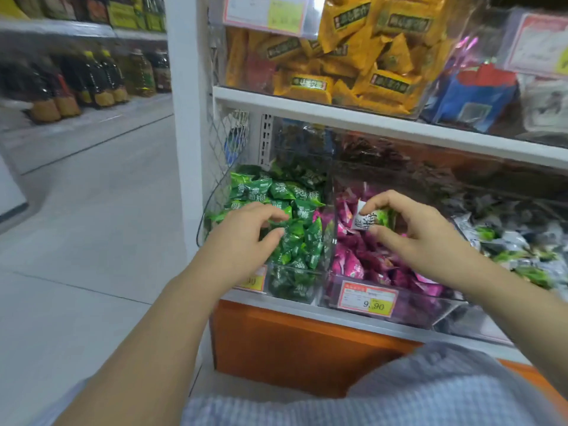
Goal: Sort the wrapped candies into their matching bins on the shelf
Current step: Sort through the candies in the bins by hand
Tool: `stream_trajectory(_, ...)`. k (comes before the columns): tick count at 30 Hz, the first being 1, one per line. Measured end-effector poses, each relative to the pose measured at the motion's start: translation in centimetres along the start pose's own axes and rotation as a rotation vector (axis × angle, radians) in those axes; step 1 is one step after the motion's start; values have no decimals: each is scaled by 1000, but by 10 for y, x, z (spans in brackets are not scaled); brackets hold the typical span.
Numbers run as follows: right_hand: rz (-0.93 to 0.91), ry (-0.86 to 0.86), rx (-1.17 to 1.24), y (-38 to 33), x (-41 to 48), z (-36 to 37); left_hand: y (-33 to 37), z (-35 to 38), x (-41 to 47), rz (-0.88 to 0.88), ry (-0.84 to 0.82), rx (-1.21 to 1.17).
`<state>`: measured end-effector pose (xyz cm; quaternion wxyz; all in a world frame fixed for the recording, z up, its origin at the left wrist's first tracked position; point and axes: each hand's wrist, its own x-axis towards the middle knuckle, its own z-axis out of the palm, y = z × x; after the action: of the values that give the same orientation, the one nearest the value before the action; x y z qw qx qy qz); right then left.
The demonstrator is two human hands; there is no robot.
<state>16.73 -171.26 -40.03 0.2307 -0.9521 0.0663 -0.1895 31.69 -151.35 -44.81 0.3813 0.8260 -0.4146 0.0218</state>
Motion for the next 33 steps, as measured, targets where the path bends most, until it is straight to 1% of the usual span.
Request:
stream_trajectory(4,153,320,-134,49,-22,-20,27,26,12,79,-38,-12)
stream_trajectory(6,225,427,-189,75,-28,-33,39,36,17,79,-59,-27)
stream_trajectory(7,260,448,-216,87,-29,-39,43,42,19,70,-71,-35)
stream_trajectory(8,295,438,-255,98,-31,-44,48,46,20,60,-81,-45)
stream_trajectory(9,329,392,-301,109,-31,-49,51,50,22,46,-91,-57)
stream_trajectory(12,426,139,-389,131,-35,-56,56,58,26,21,-73,-67)
stream_trajectory(15,543,-97,-389,139,-39,-55,55,61,28,5,-46,-68)
stream_trajectory(17,569,-149,-378,137,-40,-55,53,61,29,9,-58,-78)
stream_trajectory(19,572,-141,-373,132,-39,-57,51,58,27,29,-84,-74)
stream_trajectory(22,487,7,-368,116,-35,-59,46,47,25,44,-79,-75)
stream_trajectory(24,355,110,-354,98,-29,-56,39,34,22,40,-29,-65)
stream_trajectory(25,285,117,-342,86,-25,-53,35,28,20,37,-2,-44)
stream_trajectory(26,218,93,-331,72,-21,-49,30,21,18,33,22,-24)
stream_trajectory(30,23,-121,-271,17,-4,-23,7,-2,4,-11,87,-16)
stream_trajectory(33,-86,-195,-248,-10,10,-3,-10,-14,-8,-55,115,-23)
